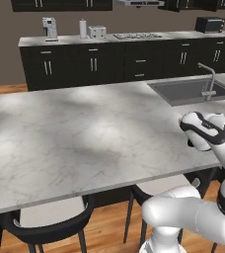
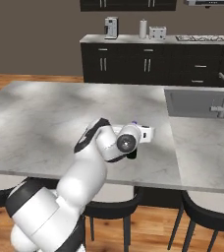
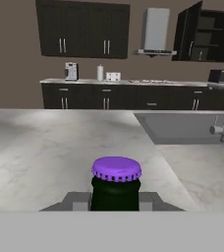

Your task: Get the candle and the beer from the cabinet and move them to the dining counter.

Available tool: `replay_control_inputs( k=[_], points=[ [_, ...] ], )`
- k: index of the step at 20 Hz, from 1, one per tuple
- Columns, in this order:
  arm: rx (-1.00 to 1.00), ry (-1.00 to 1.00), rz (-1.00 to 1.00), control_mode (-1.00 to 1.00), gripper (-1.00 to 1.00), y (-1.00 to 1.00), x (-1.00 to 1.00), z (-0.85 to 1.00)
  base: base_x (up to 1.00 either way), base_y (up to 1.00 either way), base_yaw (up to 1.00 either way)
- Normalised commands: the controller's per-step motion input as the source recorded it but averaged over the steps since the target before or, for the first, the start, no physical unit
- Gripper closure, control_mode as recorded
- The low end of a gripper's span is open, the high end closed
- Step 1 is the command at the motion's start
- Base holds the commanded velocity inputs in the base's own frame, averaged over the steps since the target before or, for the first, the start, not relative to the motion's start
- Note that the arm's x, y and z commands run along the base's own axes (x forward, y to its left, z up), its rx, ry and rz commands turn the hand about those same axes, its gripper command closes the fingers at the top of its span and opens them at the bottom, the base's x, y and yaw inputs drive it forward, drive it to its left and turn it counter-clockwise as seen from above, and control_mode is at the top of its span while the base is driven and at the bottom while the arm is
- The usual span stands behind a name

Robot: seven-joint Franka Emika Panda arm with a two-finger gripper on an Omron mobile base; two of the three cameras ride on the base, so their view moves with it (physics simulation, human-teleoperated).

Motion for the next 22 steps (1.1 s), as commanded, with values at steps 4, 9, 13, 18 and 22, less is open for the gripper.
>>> replay_control_inputs(
  k=[4, 9, 13, 18, 22],
  points=[
    [0.00, -0.06, 0.00, -1.00, 1.00, -0.04, 0.12, -0.30, 0.00, 0.00, 0.00],
    [0.00, -0.05, 0.00, -1.00, 1.00, 0.00, 0.21, -0.06, 0.00, 0.00, 0.00],
    [0.00, -0.05, 0.00, -1.00, 1.00, 0.00, 0.32, -0.01, 0.00, 0.00, 0.00],
    [0.00, -0.01, 0.00, -1.00, 1.00, -0.03, 0.44, -0.01, 0.00, 0.00, 0.00],
    [0.00, 0.00, 0.00, -1.00, 1.00, -0.04, 0.43, -0.02, 0.00, 0.00, 0.00]
  ],
)
